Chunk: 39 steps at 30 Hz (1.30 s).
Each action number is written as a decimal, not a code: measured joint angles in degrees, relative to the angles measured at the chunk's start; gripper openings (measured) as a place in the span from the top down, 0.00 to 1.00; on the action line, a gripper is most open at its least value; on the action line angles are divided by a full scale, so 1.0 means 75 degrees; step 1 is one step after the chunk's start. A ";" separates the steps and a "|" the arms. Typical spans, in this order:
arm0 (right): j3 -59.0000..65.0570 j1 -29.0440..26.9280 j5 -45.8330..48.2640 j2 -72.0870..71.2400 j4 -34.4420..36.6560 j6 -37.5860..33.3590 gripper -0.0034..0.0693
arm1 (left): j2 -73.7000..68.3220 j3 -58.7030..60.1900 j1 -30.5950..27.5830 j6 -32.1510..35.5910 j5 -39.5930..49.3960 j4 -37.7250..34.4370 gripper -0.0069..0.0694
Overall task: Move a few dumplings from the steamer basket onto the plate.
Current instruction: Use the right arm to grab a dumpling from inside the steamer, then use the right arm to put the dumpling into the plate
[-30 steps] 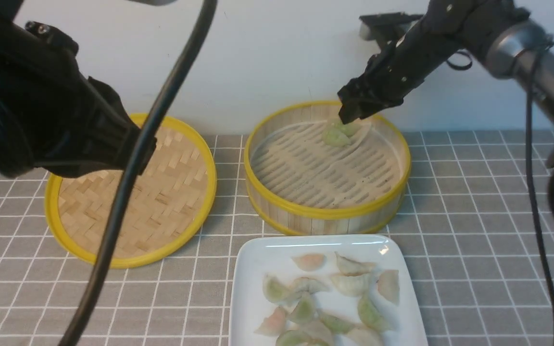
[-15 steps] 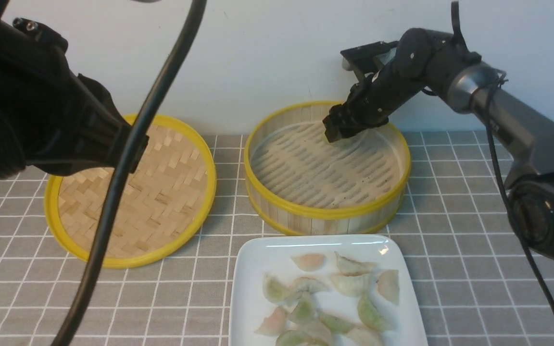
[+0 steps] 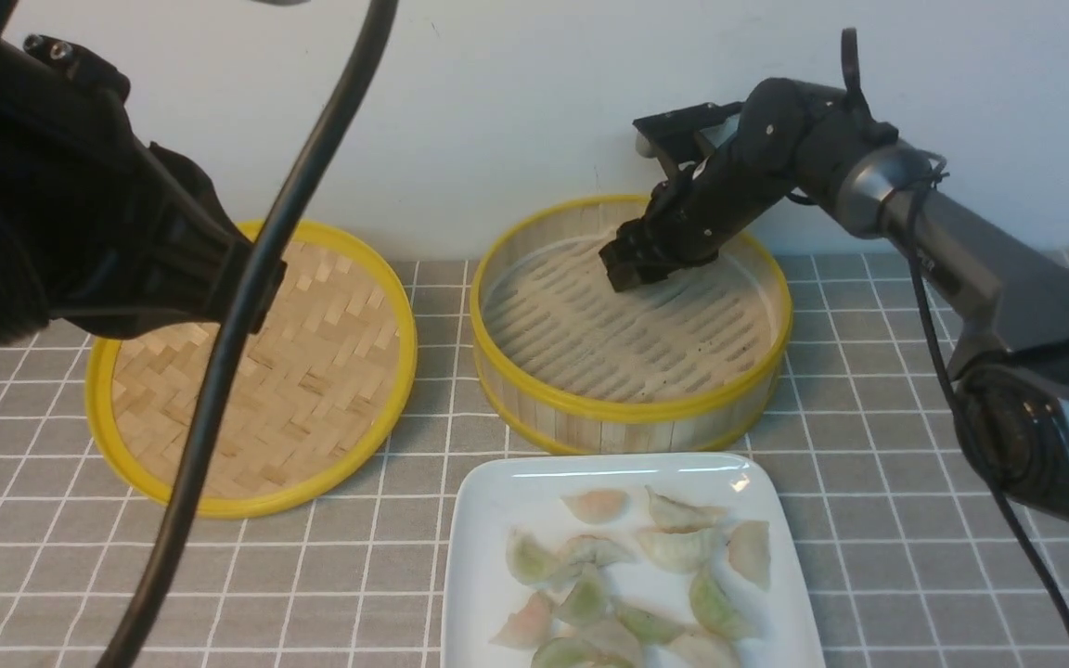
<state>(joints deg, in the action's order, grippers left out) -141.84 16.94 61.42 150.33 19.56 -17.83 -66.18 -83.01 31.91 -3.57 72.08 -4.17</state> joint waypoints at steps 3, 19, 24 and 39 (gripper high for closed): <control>0.0000 0.0035 -0.0011 0.0000 -0.0165 0.0029 0.57 | 0.0000 0.0000 0.0000 0.0000 0.0003 0.0000 0.92; -0.0563 0.0035 0.1356 -0.1108 -0.0327 0.0755 0.70 | 0.0000 0.0000 0.0000 0.0000 0.0003 0.0015 0.92; 0.1216 0.0061 0.1338 -0.3133 -0.0327 0.0927 0.70 | 0.0000 0.0000 0.0000 0.0000 0.0003 0.0024 0.92; 0.9314 0.1265 -0.0007 -0.6437 0.0035 0.0903 0.69 | 0.0000 0.0000 0.0000 0.0022 0.0003 0.0010 0.92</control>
<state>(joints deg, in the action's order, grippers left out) -71.98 26.43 61.37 102.05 19.82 -11.06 -66.18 -83.01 31.91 -3.41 72.10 -4.09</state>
